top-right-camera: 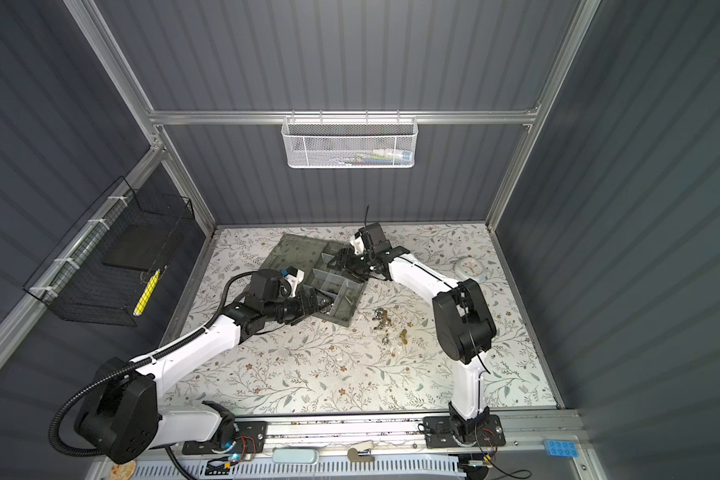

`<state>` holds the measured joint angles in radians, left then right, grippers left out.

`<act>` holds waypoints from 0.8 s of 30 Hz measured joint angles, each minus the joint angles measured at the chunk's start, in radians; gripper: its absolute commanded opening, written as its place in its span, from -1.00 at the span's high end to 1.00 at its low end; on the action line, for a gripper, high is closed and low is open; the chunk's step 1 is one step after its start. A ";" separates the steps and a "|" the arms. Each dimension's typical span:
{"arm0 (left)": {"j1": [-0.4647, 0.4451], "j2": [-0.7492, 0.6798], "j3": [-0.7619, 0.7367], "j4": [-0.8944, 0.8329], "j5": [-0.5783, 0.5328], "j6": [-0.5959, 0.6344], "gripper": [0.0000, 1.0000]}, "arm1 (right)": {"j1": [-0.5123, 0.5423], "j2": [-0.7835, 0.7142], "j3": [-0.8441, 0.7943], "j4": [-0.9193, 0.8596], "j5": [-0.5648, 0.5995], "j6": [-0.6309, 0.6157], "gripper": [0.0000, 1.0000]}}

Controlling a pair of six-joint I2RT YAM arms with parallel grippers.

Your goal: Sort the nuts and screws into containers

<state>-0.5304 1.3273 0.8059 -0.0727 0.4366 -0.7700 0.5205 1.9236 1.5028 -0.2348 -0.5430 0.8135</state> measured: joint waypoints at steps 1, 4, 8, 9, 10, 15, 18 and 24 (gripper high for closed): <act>-0.018 0.003 0.008 -0.002 -0.008 0.000 -0.99 | -0.002 -0.027 -0.027 0.002 0.008 -0.010 -0.75; -0.069 0.020 0.033 0.007 -0.027 0.000 -0.99 | -0.015 -0.105 -0.113 0.002 0.031 -0.016 -0.98; -0.119 0.058 0.061 0.029 -0.044 -0.001 -0.99 | -0.045 -0.201 -0.225 -0.008 0.063 -0.034 -0.98; -0.131 0.070 0.067 0.037 -0.047 -0.001 -0.99 | -0.055 -0.225 -0.253 -0.011 0.074 -0.038 -0.98; -0.143 0.082 0.073 0.043 -0.051 -0.001 -0.99 | -0.064 -0.254 -0.285 -0.016 0.086 -0.042 -0.98; -0.193 0.137 0.093 0.081 -0.068 -0.008 -0.99 | -0.109 -0.397 -0.426 -0.053 0.153 -0.073 -0.98; -0.224 0.166 0.097 0.109 -0.076 -0.015 -1.00 | -0.125 -0.472 -0.492 -0.092 0.211 -0.101 -0.98; -0.273 0.244 0.097 0.182 -0.079 -0.035 -0.99 | -0.143 -0.547 -0.610 -0.159 0.283 -0.152 -0.78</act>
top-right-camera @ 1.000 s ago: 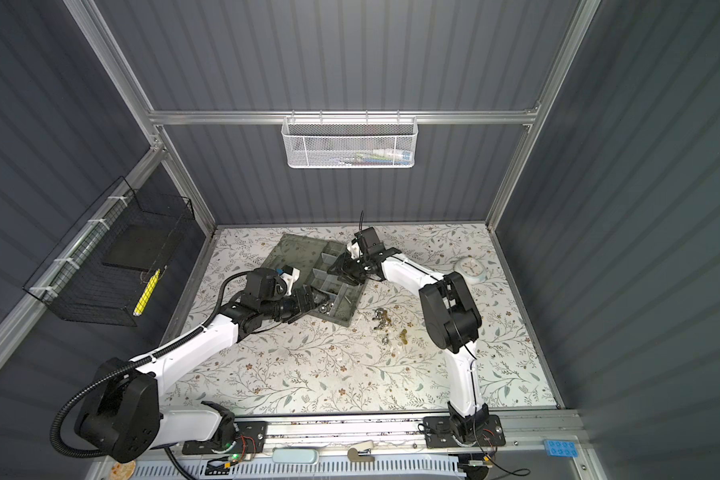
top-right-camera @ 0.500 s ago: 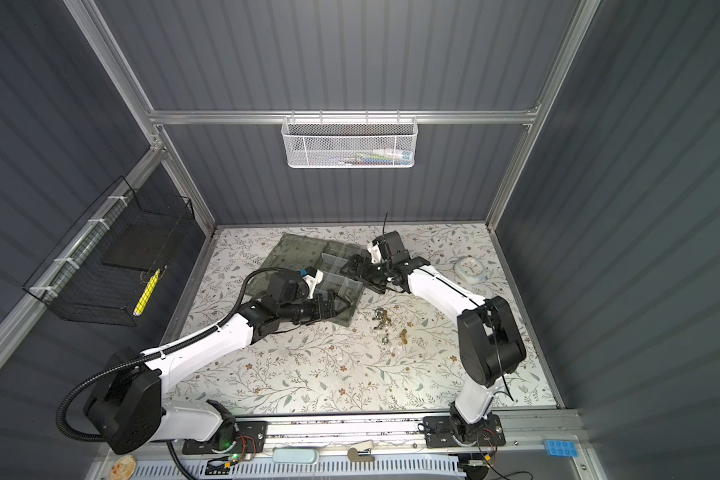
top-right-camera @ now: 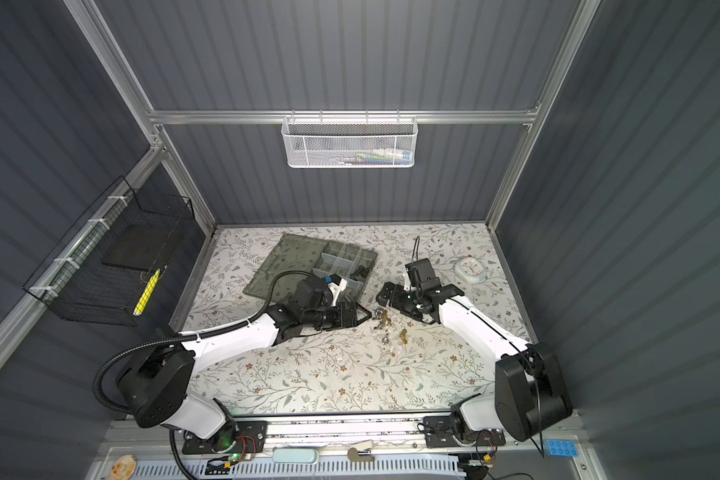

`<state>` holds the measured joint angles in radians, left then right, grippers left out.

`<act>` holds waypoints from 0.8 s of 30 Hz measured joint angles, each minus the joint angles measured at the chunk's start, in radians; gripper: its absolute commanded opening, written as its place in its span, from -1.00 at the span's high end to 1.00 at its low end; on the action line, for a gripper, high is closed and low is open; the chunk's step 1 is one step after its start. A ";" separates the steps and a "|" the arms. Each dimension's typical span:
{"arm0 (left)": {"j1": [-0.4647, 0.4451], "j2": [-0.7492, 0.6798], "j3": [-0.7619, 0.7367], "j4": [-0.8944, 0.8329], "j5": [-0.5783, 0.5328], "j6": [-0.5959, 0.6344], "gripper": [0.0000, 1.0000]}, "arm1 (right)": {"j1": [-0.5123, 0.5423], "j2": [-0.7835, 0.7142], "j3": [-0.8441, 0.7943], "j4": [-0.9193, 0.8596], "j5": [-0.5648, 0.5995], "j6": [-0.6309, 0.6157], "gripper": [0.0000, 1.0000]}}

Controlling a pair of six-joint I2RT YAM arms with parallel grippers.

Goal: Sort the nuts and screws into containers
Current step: 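Withdraw the open right gripper from the box back over the pile, then lower the right gripper onto a brass wing nut and close it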

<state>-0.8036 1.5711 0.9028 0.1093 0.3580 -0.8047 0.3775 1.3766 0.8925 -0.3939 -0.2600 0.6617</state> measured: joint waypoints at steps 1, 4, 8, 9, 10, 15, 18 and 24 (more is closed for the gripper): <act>-0.006 0.016 0.001 0.013 0.000 -0.004 -0.99 | -0.001 -0.007 -0.020 -0.008 0.010 -0.006 -0.74; -0.029 0.058 0.009 0.041 0.000 -0.016 -0.99 | -0.003 -0.027 -0.084 -0.029 0.033 -0.016 -0.69; -0.055 0.096 0.021 0.083 0.000 -0.032 -0.99 | -0.005 -0.033 -0.154 -0.036 0.044 -0.016 -0.51; -0.062 0.105 0.022 0.095 0.000 -0.038 -0.99 | -0.005 -0.033 -0.171 -0.034 0.045 -0.016 -0.45; -0.068 0.113 0.023 0.107 0.001 -0.042 -0.99 | -0.006 -0.033 -0.187 -0.032 0.045 -0.015 -0.39; -0.080 0.129 0.023 0.124 0.001 -0.050 -0.99 | -0.006 -0.004 -0.218 -0.016 0.043 -0.011 -0.17; -0.082 0.129 0.023 0.129 0.000 -0.050 -0.99 | -0.006 0.026 -0.218 0.010 0.044 -0.011 -0.06; -0.081 0.129 0.023 0.131 0.000 -0.050 -0.99 | -0.011 0.074 -0.215 0.042 0.045 -0.015 0.07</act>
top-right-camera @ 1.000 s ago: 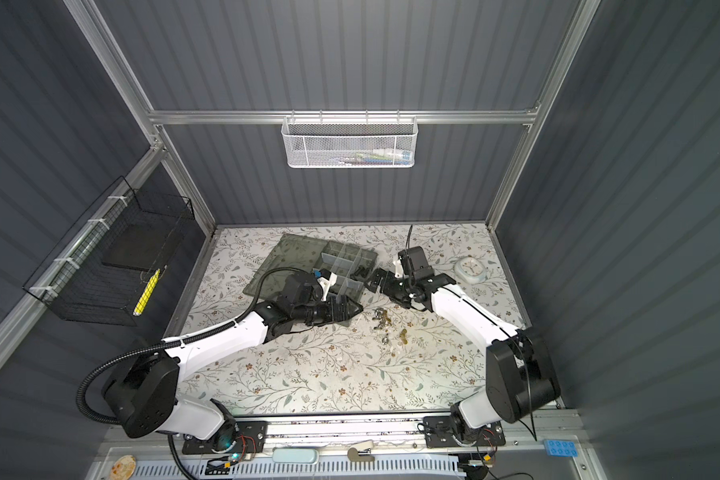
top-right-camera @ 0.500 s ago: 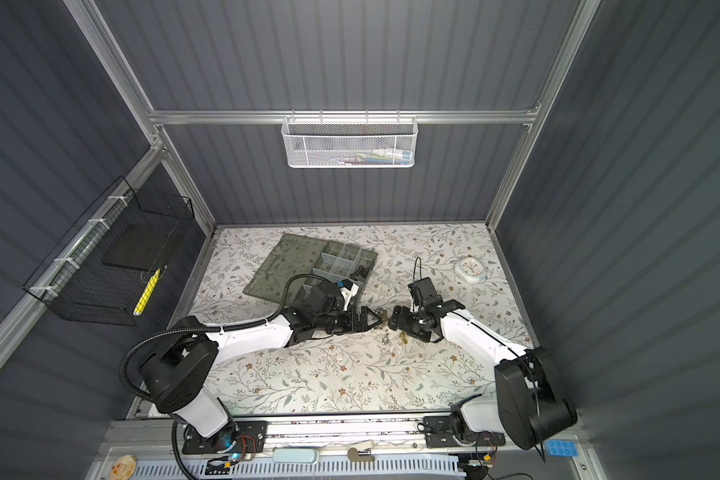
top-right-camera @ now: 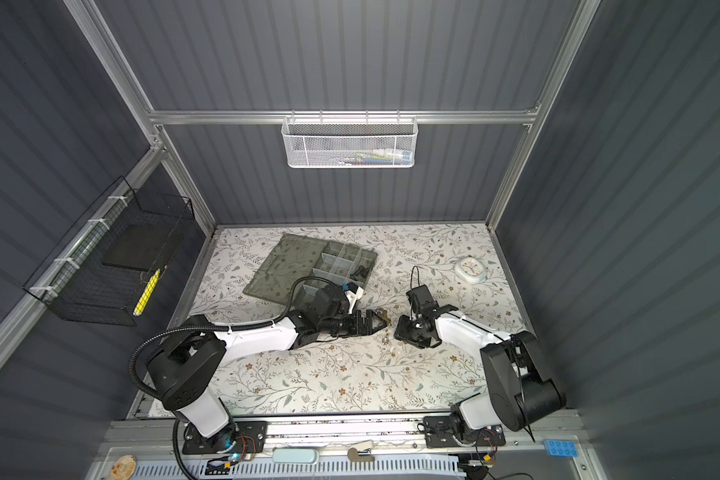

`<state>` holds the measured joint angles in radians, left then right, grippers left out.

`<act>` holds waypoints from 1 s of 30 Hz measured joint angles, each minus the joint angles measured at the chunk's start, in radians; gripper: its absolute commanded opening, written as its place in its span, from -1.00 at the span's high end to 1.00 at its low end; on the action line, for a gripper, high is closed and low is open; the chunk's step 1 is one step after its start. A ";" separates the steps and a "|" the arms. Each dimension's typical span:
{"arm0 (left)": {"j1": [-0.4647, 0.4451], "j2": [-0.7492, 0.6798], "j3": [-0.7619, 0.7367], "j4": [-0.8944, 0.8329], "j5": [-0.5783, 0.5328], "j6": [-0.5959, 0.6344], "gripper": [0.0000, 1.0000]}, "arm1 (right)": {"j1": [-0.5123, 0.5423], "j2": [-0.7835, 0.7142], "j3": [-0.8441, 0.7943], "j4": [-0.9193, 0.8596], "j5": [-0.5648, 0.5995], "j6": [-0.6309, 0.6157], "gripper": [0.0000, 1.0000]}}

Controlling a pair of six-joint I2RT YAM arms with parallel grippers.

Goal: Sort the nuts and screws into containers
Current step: 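Lower the right gripper onto a brass wing nut and close it, then lift the brass wing nut with the right gripper and carry it over the box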

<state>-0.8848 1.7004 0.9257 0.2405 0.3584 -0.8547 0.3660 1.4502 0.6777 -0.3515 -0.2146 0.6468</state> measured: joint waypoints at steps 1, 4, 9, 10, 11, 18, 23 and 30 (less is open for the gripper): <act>0.000 0.000 0.000 0.000 0.000 0.000 -0.99 | -0.001 0.008 0.005 0.006 0.001 -0.001 0.10; 0.000 0.010 0.008 0.000 0.000 0.000 -0.99 | -0.004 0.032 0.021 0.021 -0.001 -0.002 0.17; 0.000 0.048 0.032 0.000 0.005 0.000 -0.99 | -0.005 0.053 0.030 0.047 -0.006 -0.002 0.30; 0.000 0.050 0.033 0.000 0.005 0.000 -0.99 | -0.005 0.055 0.030 0.049 -0.007 -0.001 0.32; 0.000 0.050 0.033 0.000 0.005 0.000 -0.99 | -0.005 0.056 0.030 0.051 -0.008 -0.001 0.34; 0.000 0.049 0.031 0.000 0.004 0.000 -0.99 | -0.005 0.057 0.030 0.044 -0.008 -0.002 0.51; 0.000 0.037 0.015 -0.001 0.003 0.000 -0.99 | -0.005 0.057 0.029 0.043 -0.005 -0.001 0.61; 0.000 -0.023 -0.003 -0.015 -0.008 0.003 -0.99 | -0.005 0.057 0.027 0.049 -0.006 0.000 0.77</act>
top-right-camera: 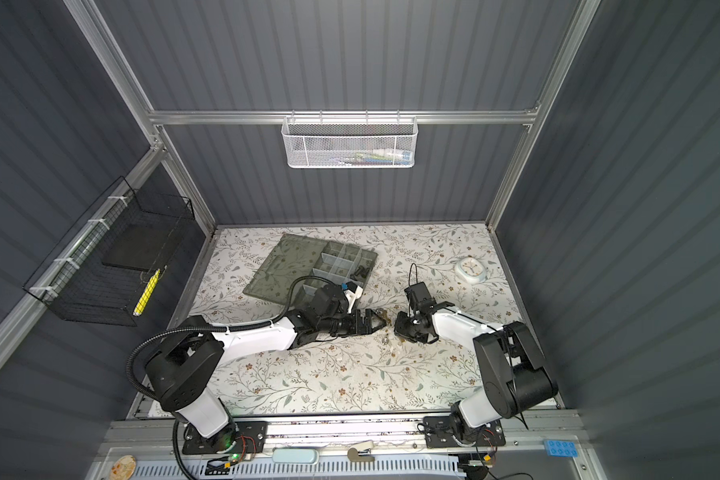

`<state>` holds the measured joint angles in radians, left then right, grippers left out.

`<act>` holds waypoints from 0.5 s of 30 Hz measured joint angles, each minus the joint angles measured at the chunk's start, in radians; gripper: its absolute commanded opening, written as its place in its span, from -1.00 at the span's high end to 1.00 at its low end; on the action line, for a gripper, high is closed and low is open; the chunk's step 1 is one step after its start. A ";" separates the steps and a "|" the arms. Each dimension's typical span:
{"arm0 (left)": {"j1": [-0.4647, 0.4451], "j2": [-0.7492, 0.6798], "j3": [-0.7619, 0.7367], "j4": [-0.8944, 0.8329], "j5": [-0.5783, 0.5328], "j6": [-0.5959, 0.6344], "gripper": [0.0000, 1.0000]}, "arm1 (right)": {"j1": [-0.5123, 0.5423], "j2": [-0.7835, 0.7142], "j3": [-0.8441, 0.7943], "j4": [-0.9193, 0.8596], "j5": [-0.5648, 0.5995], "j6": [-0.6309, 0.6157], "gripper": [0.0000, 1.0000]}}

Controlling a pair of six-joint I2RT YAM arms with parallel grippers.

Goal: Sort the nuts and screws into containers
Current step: 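Lift the brass wing nut with the right gripper and carry it over the box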

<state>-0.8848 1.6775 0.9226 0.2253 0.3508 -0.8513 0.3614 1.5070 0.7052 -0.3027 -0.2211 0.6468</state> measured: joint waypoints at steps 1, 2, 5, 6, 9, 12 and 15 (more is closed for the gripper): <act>0.000 -0.008 0.000 -0.008 0.000 0.002 -0.99 | 0.000 0.000 0.000 0.000 0.000 0.000 0.79; 0.000 -0.014 0.000 -0.016 -0.001 0.005 -1.00 | 0.000 -0.001 0.000 0.000 -0.001 0.000 0.80; 0.000 -0.038 0.000 -0.043 -0.005 0.016 -0.99 | 0.000 -0.014 0.000 -0.009 0.000 0.004 0.83; 0.000 -0.046 0.000 -0.053 -0.012 0.021 -0.99 | 0.000 -0.026 0.000 -0.014 0.001 0.006 0.84; 0.005 -0.070 0.000 -0.081 -0.024 0.036 -0.99 | 0.000 -0.074 0.004 -0.031 0.001 0.009 0.86; 0.016 -0.087 0.000 -0.103 -0.029 0.050 -0.99 | 0.000 -0.107 0.039 -0.056 0.001 0.011 0.87; 0.036 -0.092 0.008 -0.133 -0.028 0.067 -0.99 | 0.000 -0.113 0.100 -0.073 -0.001 0.011 0.87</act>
<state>-0.8490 1.5860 0.9302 0.0925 0.3225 -0.7845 0.3611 1.3937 0.8047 -0.3756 -0.2218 0.6575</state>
